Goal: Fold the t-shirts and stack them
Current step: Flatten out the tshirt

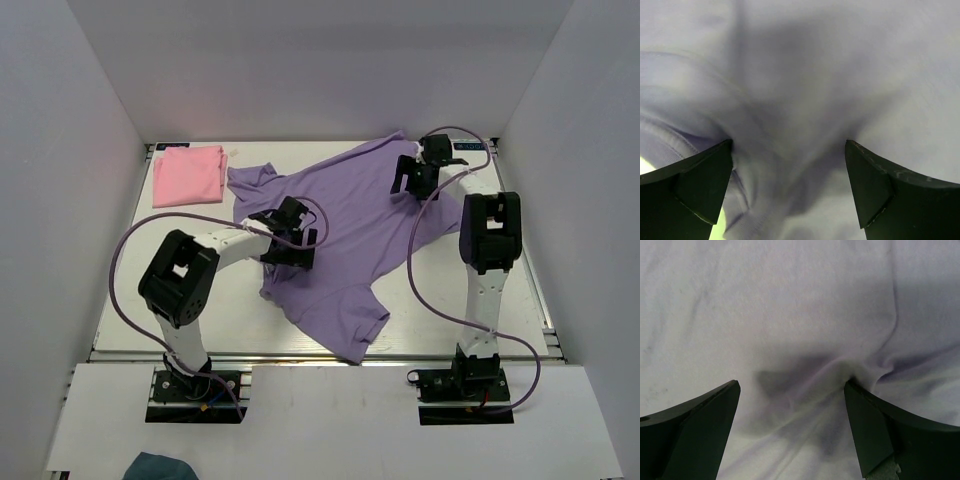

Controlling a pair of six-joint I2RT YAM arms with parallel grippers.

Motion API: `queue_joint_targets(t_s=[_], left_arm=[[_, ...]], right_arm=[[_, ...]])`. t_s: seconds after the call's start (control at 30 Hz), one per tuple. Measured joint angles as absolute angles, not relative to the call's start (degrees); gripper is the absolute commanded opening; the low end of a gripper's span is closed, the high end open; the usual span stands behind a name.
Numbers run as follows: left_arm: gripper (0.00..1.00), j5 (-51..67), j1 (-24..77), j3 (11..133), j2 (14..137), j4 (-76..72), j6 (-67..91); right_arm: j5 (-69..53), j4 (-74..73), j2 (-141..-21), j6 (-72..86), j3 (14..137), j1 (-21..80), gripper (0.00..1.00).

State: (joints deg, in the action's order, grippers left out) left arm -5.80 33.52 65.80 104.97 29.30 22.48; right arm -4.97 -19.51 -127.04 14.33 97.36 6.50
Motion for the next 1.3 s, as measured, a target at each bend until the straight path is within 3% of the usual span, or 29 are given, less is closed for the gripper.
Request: queue_joint_targets(t_s=[0.37,0.57,0.7,0.87,1.0,1.3], left_arm=[[1.00,15.6,46.5,65.4,103.3,33.5,14.7],[1.00,14.2,51.2,67.2,103.7,37.2,13.1],[1.00,6.7,50.5,67.4,101.4,38.1,16.0],[1.00,-7.9,48.8,69.6,100.4,41.5,24.0],[1.00,-16.7,45.6,69.9,100.4,45.7,30.9],[1.00,-23.0,26.0,63.5,91.5,46.1,38.9]], right_arm=[[-8.1,-20.7,-136.2,12.4,111.3,6.5,0.90],[-8.3,-20.7,-137.7,7.4,115.7,6.5,0.90],[-8.3,-20.7,-135.8,4.3,115.2,6.5,0.90],[-7.0,-21.2,-126.0,3.0,108.0,6.7,0.90],[-4.7,-18.5,-112.4,4.3,94.7,7.1,0.90],[-1.6,-18.9,-87.4,4.9,66.2,17.5,0.90]])
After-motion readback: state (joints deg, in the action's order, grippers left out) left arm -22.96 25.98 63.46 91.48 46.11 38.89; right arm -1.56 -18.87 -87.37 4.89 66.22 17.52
